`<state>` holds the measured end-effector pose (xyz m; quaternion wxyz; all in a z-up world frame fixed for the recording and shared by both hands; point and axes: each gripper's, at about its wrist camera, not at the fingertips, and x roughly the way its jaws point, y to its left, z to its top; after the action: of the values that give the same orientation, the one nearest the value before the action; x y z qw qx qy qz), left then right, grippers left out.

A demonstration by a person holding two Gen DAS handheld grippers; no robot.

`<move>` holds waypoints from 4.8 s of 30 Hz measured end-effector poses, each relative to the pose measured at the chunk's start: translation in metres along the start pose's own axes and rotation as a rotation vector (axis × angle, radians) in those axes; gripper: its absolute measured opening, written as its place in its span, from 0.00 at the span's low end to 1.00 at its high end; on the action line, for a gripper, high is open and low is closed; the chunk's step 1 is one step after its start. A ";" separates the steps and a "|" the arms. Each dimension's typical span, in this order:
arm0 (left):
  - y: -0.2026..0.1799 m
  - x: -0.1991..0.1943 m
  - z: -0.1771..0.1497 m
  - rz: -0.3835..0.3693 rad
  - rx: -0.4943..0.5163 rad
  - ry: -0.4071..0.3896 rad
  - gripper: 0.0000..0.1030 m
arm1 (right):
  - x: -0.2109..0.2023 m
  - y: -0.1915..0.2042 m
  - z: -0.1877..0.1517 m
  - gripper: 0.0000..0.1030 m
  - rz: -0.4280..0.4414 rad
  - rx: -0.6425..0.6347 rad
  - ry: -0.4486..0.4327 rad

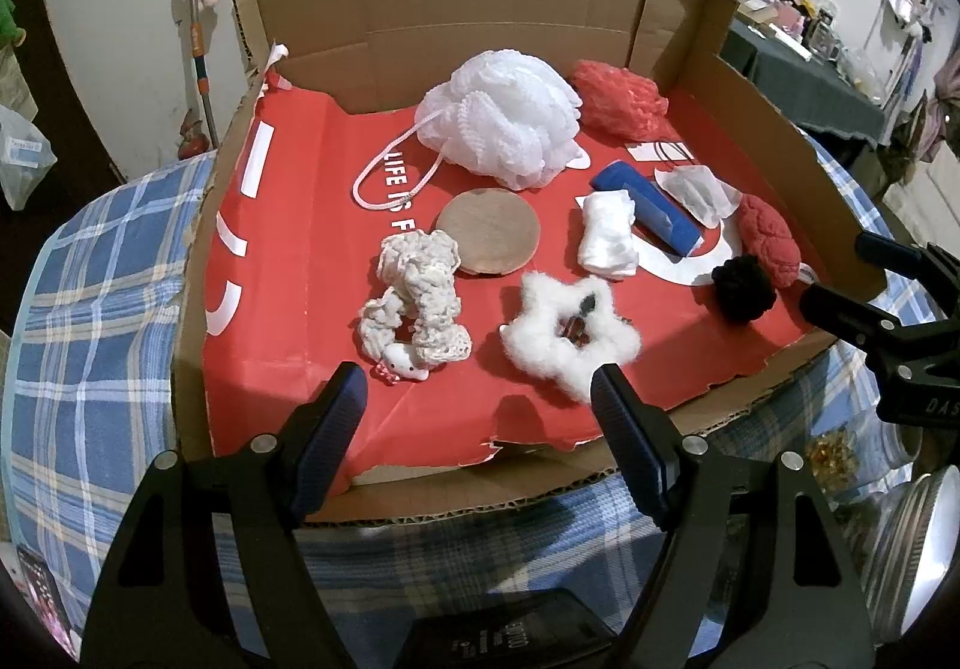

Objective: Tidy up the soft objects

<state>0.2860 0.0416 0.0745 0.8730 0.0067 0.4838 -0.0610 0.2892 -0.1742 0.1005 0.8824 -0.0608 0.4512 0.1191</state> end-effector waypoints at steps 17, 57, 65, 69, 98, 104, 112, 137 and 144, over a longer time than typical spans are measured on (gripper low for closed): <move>-0.001 0.001 -0.002 -0.004 0.005 0.004 0.74 | -0.001 0.000 -0.001 0.99 0.000 -0.002 -0.002; -0.001 0.001 -0.003 -0.011 0.009 0.006 0.74 | -0.001 0.000 -0.003 0.99 0.002 -0.002 -0.008; -0.001 0.002 -0.002 -0.015 0.009 0.005 0.74 | -0.001 0.000 -0.003 0.99 0.001 -0.004 -0.009; -0.001 0.002 -0.002 -0.017 0.005 0.006 0.74 | -0.001 0.000 -0.003 0.99 0.001 -0.003 -0.010; -0.005 -0.035 -0.009 -0.021 -0.001 -0.066 0.74 | -0.017 0.002 0.005 0.99 -0.004 -0.005 -0.033; -0.015 -0.091 -0.029 -0.023 0.013 -0.184 0.80 | -0.060 0.002 0.002 1.00 -0.008 -0.010 -0.119; -0.031 -0.142 -0.081 -0.018 0.025 -0.330 0.93 | -0.133 0.007 -0.033 1.00 -0.008 -0.015 -0.259; -0.055 -0.045 -0.173 0.096 -0.063 -0.102 0.98 | -0.056 0.028 -0.168 1.00 -0.037 0.055 -0.066; -0.056 -0.042 -0.171 0.121 -0.087 -0.095 1.00 | -0.041 0.022 -0.169 1.00 -0.053 0.078 -0.025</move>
<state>0.1131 0.0020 0.0216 0.8965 -0.0051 0.4428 0.0125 0.1279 -0.1953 0.0343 0.8924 -0.0366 0.4428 0.0787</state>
